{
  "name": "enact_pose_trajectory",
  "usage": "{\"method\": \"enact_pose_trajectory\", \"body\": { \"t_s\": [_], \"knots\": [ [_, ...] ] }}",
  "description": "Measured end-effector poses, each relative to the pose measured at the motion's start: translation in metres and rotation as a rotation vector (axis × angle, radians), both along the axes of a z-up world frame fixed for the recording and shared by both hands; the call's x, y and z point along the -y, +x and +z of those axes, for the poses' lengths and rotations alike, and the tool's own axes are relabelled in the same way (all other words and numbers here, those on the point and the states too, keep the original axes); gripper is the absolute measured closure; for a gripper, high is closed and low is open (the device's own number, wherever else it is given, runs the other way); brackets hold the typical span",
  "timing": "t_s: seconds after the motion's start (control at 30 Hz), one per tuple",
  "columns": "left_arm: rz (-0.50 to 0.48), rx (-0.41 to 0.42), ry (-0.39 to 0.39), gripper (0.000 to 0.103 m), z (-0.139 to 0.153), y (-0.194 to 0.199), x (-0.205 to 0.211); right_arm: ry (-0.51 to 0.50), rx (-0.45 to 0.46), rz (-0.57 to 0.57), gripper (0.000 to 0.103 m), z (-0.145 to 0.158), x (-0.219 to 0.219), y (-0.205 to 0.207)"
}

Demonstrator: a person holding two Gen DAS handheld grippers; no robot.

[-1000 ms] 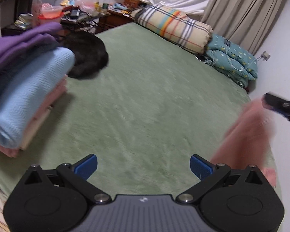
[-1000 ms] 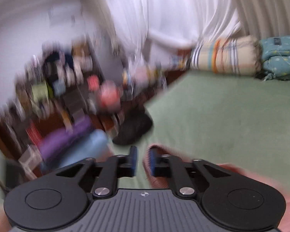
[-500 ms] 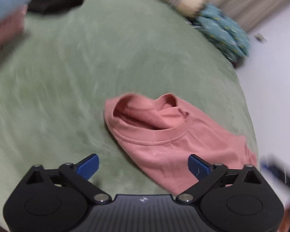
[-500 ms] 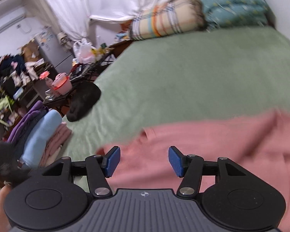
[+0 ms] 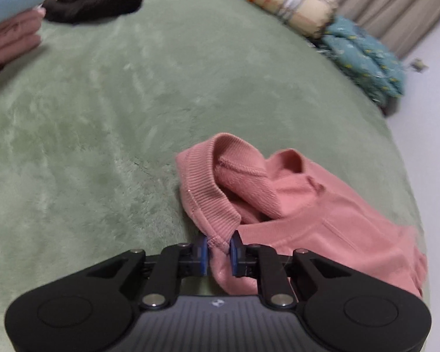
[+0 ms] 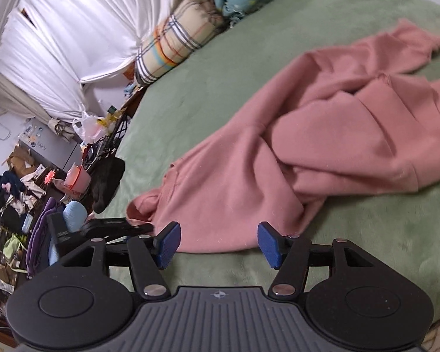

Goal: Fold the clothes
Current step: 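Drag the sweater onto the bed with the right gripper while the left gripper grasps the collar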

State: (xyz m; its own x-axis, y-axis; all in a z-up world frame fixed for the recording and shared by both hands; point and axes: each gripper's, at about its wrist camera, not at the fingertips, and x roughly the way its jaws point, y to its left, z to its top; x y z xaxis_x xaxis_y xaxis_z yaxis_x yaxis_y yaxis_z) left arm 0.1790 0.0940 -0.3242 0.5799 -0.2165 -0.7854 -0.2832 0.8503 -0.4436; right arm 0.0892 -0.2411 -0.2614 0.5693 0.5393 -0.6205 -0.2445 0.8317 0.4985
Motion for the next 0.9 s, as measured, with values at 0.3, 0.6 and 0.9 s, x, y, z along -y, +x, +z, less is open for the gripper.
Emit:
{"method": "enact_pose_trajectory", "body": {
  "t_s": [0.3, 0.6, 0.9],
  "knots": [
    [-0.150, 0.083, -0.087, 0.090, 0.008, -0.060, -0.004, -0.003, -0.019, 0.030, 0.045, -0.033, -0.075, 0.041],
    [-0.220, 0.117, -0.102, 0.090, 0.016, -0.053, 0.009, -0.167, -0.009, 0.026, 0.052, -0.042, -0.151, 0.085],
    [-0.216, 0.086, -0.110, 0.088, 0.011, -0.042, -0.004, -0.070, -0.063, -0.038, 0.094, -0.056, -0.109, 0.051]
  ]
}}
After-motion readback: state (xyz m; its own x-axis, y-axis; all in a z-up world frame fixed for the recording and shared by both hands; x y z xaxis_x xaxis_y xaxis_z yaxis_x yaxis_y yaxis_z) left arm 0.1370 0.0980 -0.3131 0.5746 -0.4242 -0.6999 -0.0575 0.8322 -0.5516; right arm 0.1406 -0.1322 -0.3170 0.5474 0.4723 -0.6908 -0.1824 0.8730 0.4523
